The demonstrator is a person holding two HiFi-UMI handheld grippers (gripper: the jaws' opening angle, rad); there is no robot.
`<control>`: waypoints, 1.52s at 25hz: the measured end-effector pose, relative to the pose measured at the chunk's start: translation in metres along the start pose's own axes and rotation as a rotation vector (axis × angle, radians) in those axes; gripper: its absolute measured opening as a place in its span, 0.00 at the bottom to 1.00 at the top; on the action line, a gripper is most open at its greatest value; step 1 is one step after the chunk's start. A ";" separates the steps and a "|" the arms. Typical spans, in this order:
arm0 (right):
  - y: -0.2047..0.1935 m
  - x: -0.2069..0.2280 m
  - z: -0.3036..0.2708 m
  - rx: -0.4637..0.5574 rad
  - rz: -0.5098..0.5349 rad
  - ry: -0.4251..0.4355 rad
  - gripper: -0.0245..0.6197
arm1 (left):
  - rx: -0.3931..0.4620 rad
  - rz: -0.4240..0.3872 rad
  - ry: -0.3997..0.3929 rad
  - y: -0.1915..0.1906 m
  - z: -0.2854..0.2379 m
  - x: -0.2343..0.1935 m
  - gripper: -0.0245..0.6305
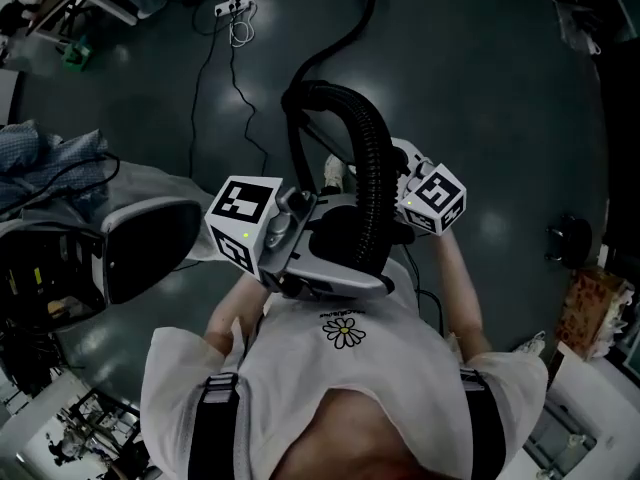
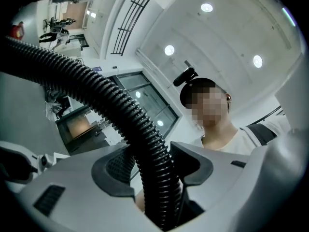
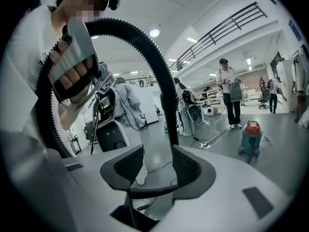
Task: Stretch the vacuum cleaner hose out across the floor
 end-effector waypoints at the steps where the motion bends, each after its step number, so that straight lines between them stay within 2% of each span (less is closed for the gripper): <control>1: -0.022 -0.020 0.005 -0.012 0.004 -0.007 0.31 | -0.007 -0.007 -0.002 -0.022 -0.004 0.018 0.37; 3: -0.061 -0.057 0.013 -0.031 0.033 -0.034 0.31 | -0.058 -0.047 0.005 -0.063 -0.016 0.056 0.37; 5: -0.092 -0.089 0.016 -0.069 0.101 -0.081 0.31 | -0.155 -0.098 0.031 -0.100 -0.031 0.096 0.37; 8: -0.133 -0.115 0.017 -0.195 0.202 -0.141 0.39 | -0.256 -0.086 0.032 -0.152 -0.055 0.143 0.37; 11: -0.165 -0.124 0.016 -0.357 0.286 -0.147 0.43 | -0.264 -0.048 0.011 -0.182 -0.076 0.169 0.36; 13: -0.182 -0.130 0.020 -0.453 0.336 -0.115 0.43 | -0.196 -0.019 0.009 -0.190 -0.082 0.176 0.36; 15: -0.198 -0.136 0.022 -0.535 0.367 -0.084 0.43 | -0.143 0.015 -0.011 -0.194 -0.083 0.178 0.32; 17: -0.208 -0.135 0.022 -0.572 0.352 -0.092 0.43 | -0.098 0.051 -0.060 -0.193 -0.080 0.179 0.31; 19: -0.209 -0.133 0.024 -0.543 0.284 -0.121 0.43 | -0.029 0.063 -0.099 -0.187 -0.072 0.178 0.30; 21: -0.202 -0.135 0.030 -0.487 0.229 -0.126 0.43 | 0.019 0.034 -0.108 -0.179 -0.066 0.176 0.29; 24: -0.187 -0.141 0.041 -0.461 0.229 -0.103 0.43 | -0.023 -0.009 -0.127 -0.167 -0.065 0.176 0.29; 27: -0.179 -0.141 0.038 -0.492 0.250 -0.076 0.43 | -0.054 0.048 -0.225 -0.161 -0.054 0.187 0.29; 29: -0.180 -0.138 0.028 -0.526 0.267 -0.036 0.43 | -0.084 0.051 -0.251 -0.158 -0.046 0.195 0.29; 33: -0.177 -0.135 0.004 -0.590 0.333 0.084 0.43 | -0.140 -0.021 -0.205 -0.151 -0.043 0.206 0.28; 38: -0.138 -0.149 -0.058 -0.555 0.321 0.282 0.43 | -0.194 -0.026 -0.261 -0.135 -0.029 0.227 0.27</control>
Point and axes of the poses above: the fingertips, and each gripper's own axes: z backward along the fingers, x to its right, y out of its top, the point moved 10 cm from there along z, backward along the fingers, and after that the axes turned 10 degrees about -z, right-handed, at the moved point
